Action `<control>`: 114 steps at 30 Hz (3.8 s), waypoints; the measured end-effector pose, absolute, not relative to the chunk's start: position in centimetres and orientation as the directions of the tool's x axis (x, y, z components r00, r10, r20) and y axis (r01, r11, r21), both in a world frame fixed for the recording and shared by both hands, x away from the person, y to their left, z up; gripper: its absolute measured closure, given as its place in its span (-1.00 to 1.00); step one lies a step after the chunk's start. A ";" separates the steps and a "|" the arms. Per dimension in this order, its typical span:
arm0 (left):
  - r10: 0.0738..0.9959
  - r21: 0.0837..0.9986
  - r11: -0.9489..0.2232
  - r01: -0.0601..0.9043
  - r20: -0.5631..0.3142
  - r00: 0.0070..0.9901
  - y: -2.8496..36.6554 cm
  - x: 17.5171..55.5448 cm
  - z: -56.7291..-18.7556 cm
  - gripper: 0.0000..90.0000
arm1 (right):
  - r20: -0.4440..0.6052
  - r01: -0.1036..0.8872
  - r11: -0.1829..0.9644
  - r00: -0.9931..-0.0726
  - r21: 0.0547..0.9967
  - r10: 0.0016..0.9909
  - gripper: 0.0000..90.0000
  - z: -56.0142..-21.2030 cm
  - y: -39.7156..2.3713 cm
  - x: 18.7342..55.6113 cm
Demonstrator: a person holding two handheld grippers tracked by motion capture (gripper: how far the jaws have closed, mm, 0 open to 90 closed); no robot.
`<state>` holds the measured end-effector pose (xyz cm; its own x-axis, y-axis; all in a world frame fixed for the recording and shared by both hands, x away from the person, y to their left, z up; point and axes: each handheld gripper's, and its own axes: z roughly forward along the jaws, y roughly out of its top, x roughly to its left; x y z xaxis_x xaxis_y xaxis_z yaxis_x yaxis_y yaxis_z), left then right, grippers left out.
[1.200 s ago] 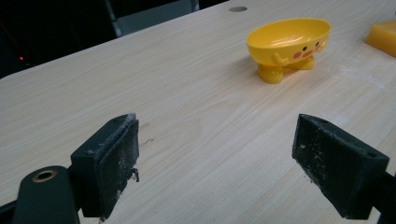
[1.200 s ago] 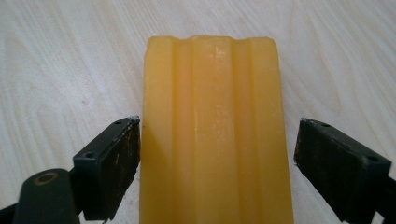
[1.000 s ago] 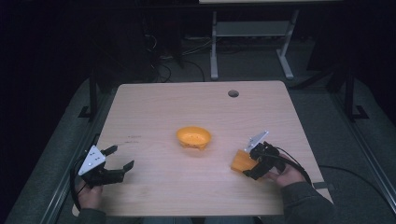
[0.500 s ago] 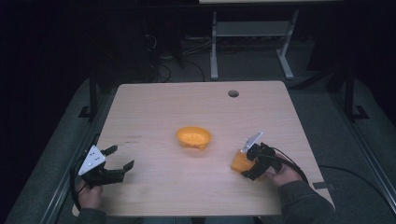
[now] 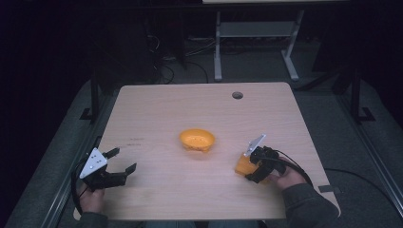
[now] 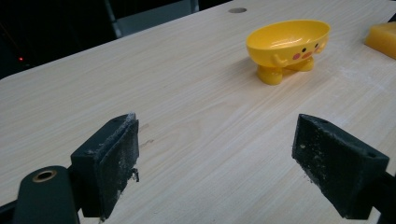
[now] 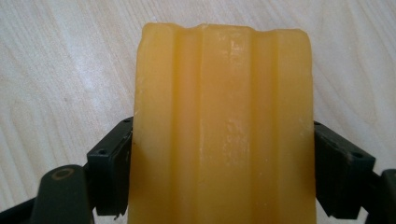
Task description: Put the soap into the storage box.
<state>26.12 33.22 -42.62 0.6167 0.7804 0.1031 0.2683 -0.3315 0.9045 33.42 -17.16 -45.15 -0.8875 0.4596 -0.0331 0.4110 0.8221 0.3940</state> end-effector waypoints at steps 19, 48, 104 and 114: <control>0.781 0.905 -0.330 0.268 0.102 0.617 33.2 26.1 -42.6 -0.69 | -0.026 0.404 0.829 -0.894 0.387 0.448 -0.55 -45.0 -17.2 33.2; 0.783 0.906 -0.325 0.270 0.098 0.614 33.2 26.2 -42.7 -0.69 | -0.050 0.357 0.838 -0.910 0.413 0.412 -0.55 -42.0 -16.6 33.9; 0.792 0.912 -0.309 0.269 0.090 0.603 33.5 26.2 -42.7 -0.69 | -0.089 0.240 0.865 -0.947 0.441 0.308 -0.55 -37.6 -10.7 37.1; 0.794 0.914 -0.303 0.270 0.085 0.602 33.6 26.2 -42.6 -0.69 | -0.101 0.212 0.876 -0.954 0.432 0.281 -0.55 -37.0 -8.9 37.9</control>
